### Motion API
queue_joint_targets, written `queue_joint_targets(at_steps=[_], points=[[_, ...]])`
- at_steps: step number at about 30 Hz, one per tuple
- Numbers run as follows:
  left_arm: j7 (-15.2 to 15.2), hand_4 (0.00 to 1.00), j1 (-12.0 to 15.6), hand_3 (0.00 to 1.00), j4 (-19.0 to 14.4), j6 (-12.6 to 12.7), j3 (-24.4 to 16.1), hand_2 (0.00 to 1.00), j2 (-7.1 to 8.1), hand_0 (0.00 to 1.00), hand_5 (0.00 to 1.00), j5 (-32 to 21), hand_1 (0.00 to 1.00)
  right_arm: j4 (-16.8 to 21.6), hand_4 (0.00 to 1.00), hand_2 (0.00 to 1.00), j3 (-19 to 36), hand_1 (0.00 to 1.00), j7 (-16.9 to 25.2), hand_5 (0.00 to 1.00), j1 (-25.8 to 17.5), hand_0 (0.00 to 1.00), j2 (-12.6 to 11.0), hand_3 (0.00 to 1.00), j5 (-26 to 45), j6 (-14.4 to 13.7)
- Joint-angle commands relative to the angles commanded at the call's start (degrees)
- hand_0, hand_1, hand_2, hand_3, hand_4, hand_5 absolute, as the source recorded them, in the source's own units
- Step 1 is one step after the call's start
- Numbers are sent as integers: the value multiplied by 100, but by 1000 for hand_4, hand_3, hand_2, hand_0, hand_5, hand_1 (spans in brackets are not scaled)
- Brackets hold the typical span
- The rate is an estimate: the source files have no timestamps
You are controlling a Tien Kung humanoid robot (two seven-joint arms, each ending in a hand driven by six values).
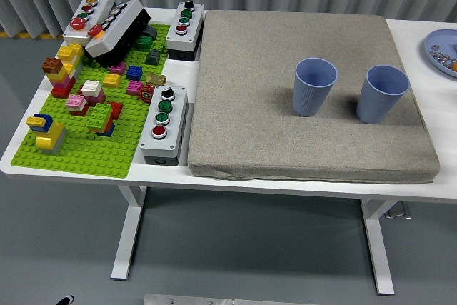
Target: Pick cup pour cup place
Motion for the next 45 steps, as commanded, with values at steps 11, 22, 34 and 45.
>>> queue_joint_targets(at_steps=[11, 22, 34, 45], points=[[11, 556, 3, 749, 0, -8, -14, 820, -31, 822, 998, 15, 783, -52, 794, 697, 60, 718, -25, 998, 41, 842, 144, 718, -24, 44], [19, 557, 9, 750, 0, 19, -163, 820, -63, 821, 998, 122, 783, -45, 794, 701, 38, 724, -49, 998, 83, 856, 205, 725, -44, 74], [34, 555, 78, 750, 0, 81, -629, 825, -137, 819, 998, 406, 781, -85, 790, 703, -187, 726, -57, 998, 361, 860, 371, 728, -8, 93], [79, 559, 54, 752, 0, 88, -1016, 836, -188, 819, 998, 603, 781, -71, 783, 707, -200, 731, -84, 998, 454, 871, 419, 730, -30, 127]])
